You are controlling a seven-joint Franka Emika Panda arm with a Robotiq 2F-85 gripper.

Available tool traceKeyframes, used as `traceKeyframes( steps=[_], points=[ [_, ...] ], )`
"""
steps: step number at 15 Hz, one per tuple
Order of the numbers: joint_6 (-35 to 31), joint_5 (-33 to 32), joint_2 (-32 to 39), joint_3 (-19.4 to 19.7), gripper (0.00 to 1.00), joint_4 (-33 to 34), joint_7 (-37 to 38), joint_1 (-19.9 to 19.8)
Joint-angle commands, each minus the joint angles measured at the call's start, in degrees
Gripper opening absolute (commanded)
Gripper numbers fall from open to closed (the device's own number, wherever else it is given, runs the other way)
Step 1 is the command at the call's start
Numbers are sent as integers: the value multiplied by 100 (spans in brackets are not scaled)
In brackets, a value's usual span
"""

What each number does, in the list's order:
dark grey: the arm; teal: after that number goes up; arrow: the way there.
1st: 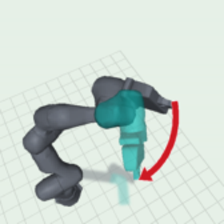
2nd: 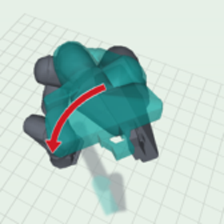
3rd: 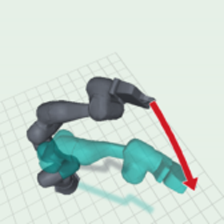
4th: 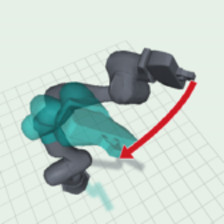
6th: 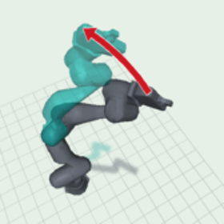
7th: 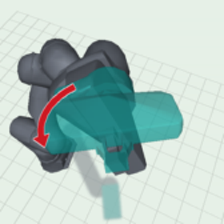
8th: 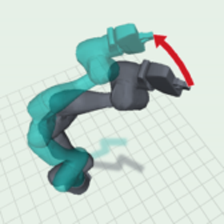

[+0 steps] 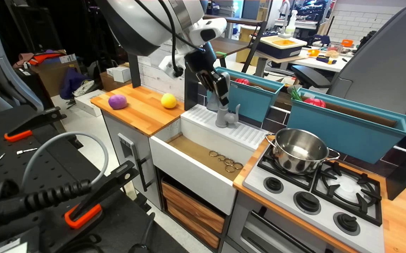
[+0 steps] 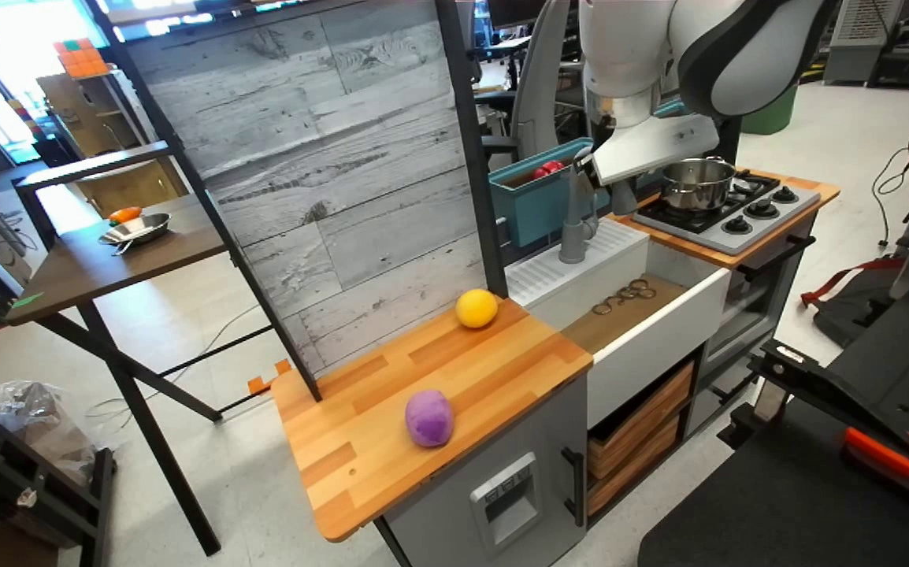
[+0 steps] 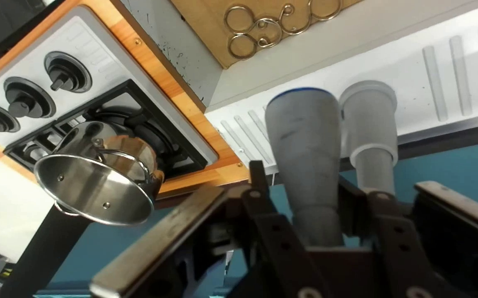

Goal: Push the grey tap to the right

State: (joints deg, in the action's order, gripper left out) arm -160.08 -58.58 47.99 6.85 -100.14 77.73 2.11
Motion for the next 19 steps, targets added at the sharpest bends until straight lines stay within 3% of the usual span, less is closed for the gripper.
traceKeyframes(
  steps=[1, 4, 6, 10, 13, 14, 15, 17, 19],
  points=[
    [389, 331, -538, -381, 66, -818, -1173, -465],
    [237, 565, -968, -786, 89, -1315, -2068, -883],
    [180, 835, -1263, -1288, 100, -1643, -2829, -1376],
    [594, 1545, -2042, -2709, 100, -2693, -4448, -2740],
    [1476, 2432, -2319, -4066, 100, -2954, -5635, -3864],
    [1997, 2906, -2436, -4265, 100, -2909, -6046, -3975],
    [1123, 3227, -2487, -2649, 100, -2862, -5916, -2445],
    [1604, 3548, -2687, -2995, 100, -2883, -6327, -2705],
    [1662, 3582, -2724, -3029, 100, -2903, -6374, -2720]
  ],
)
